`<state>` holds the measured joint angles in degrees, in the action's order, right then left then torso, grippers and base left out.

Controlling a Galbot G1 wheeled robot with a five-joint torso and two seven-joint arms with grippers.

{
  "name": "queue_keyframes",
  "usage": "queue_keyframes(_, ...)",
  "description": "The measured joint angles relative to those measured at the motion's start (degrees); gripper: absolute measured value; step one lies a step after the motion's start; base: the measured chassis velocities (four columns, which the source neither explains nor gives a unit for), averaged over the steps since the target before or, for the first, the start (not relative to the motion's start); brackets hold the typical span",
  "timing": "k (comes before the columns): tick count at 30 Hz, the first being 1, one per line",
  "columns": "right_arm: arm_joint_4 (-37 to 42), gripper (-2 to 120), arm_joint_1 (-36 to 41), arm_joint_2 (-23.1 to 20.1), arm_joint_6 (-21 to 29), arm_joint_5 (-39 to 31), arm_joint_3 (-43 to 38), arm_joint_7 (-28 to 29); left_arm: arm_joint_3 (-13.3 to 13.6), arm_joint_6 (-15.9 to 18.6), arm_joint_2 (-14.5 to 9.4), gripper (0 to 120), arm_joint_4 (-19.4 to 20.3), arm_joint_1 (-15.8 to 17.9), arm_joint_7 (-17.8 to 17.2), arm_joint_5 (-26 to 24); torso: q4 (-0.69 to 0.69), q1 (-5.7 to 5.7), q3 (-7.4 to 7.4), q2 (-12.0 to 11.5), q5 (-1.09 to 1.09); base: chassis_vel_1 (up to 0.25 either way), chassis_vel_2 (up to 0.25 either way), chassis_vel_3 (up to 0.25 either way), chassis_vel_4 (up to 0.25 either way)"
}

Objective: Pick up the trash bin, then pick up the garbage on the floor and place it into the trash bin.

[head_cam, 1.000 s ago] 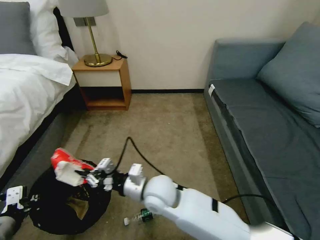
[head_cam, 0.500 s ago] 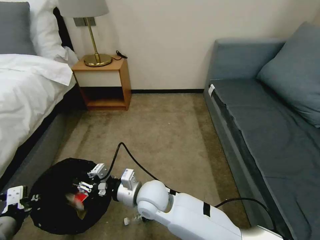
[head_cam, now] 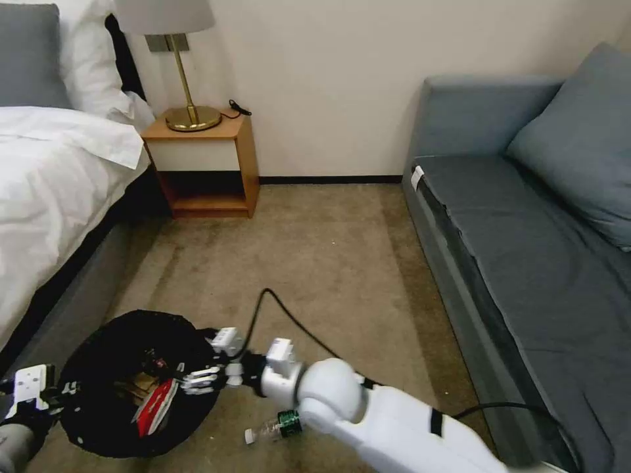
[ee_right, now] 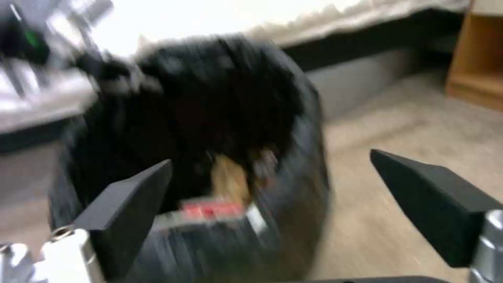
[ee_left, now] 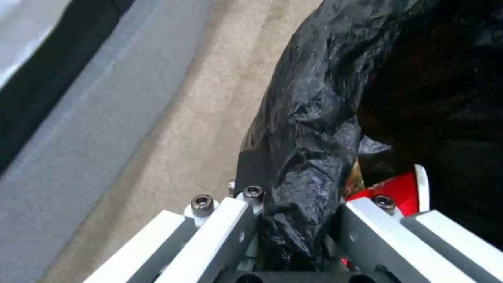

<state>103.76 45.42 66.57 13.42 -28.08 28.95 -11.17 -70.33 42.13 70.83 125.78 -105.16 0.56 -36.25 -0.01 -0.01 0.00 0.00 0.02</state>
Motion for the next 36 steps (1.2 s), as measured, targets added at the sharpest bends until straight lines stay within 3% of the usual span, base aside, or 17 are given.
queue_keyframes(3, -0.76, 100, -0.18, -4.41, -0.37, -0.44, -0.29, -2.59, -0.98, 0.00, -0.29, 3, -0.02, -0.19, -0.01, -0.26, 0.00, 0.00, 0.00, 0.00, 0.00, 0.000, 0.000, 0.000, 0.000)
queue_keyframes(9, -4.32, 100, -2.43, -8.11, -1.30, -0.62, 1.66, -5.54, -2.19, 0.00, -0.46, 3, -0.02, -0.39, 0.00, -0.50, 0.00, 0.01, 0.00, 0.00, 0.00, 0.000, 0.000, 0.000, 0.000)
queue_keyframes(12, -8.58, 100, -6.15, -9.55, -1.75, 1.21, 6.69, -7.75, -3.13, 0.00, -0.34, 3, 0.37, -0.48, -0.03, -1.11, 0.00, 0.01, 0.00, 0.00, -0.01, 0.000, 0.000, 0.000, 0.000)
queue_keyframes(22, -20.22, 100, -13.07, -7.47, -2.73, 8.48, 20.44, -10.99, -4.37, 0.00, 0.59, 3, 2.43, -1.68, -0.03, -1.96, 0.01, 0.01, 0.00, 0.00, -0.01, 0.000, 0.000, 0.000, 0.000)
queue_keyframes(36, -33.19, 100, -13.09, -1.01, -4.32, 12.51, 23.30, -12.27, -3.97, 0.00, 0.84, 3, 2.19, -1.13, 0.00, -2.19, 0.01, 0.01, 0.00, 0.00, -0.02, 0.000, 0.000, 0.000, 0.000)
